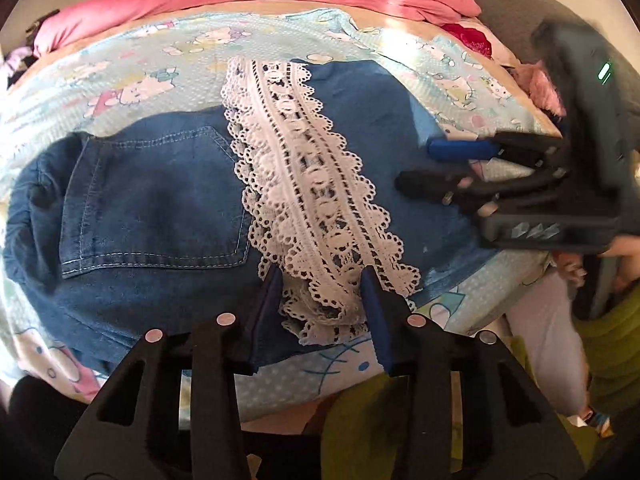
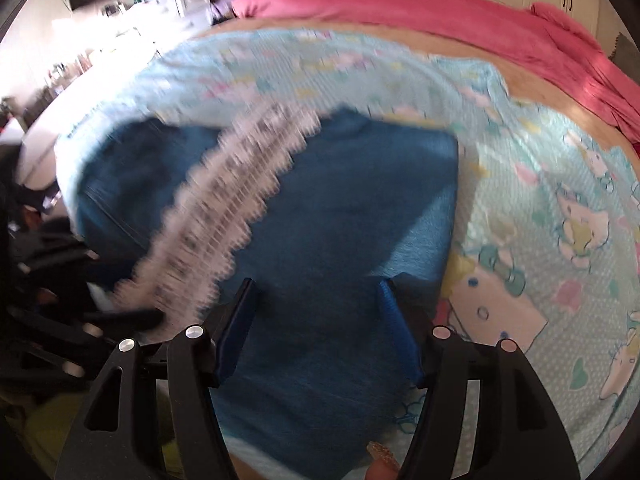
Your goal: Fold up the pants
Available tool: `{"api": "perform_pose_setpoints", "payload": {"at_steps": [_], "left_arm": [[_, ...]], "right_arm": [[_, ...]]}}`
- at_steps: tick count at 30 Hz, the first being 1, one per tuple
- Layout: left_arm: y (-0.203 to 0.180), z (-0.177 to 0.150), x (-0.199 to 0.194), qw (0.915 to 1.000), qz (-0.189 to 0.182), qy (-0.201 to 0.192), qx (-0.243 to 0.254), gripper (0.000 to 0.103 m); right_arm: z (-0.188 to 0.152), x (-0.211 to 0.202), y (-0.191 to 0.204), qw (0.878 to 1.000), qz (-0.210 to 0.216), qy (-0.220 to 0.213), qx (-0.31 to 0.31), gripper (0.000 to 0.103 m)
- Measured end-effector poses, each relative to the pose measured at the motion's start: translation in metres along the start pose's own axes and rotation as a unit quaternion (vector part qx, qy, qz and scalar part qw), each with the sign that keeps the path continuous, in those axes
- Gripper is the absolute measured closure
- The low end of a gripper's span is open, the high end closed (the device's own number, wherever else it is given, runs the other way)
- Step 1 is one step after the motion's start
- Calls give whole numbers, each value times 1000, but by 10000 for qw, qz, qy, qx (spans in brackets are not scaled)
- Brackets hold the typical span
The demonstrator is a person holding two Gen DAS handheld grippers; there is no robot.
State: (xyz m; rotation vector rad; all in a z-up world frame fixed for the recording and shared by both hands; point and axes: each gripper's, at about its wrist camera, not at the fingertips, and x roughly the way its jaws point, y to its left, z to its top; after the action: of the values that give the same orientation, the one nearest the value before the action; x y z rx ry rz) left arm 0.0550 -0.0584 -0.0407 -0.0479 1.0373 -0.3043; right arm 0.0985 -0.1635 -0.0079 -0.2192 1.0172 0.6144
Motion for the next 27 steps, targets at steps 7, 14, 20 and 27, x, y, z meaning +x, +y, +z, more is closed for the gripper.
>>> {"api": "perform_pose_setpoints", "payload": {"at_steps": [7,14,20,27], "left_arm": [[1,1,-9,9999,-70,-86,-51,70],[-1,4,-26,9996,31,-265,-83,49],[-1,5,-42,9989,141,-439,-102,30],[7,5,-61,9973,295,-641,-219,16]], "right_arm": [[-4,-15,2,9996,4,-279,101,42],[-4,-54,-6,9967,74,-723,351,40],[2,-78,-7,9934,105,-1029,492,7],[16,-96,2,9911,180,-1248,425,7]]}}
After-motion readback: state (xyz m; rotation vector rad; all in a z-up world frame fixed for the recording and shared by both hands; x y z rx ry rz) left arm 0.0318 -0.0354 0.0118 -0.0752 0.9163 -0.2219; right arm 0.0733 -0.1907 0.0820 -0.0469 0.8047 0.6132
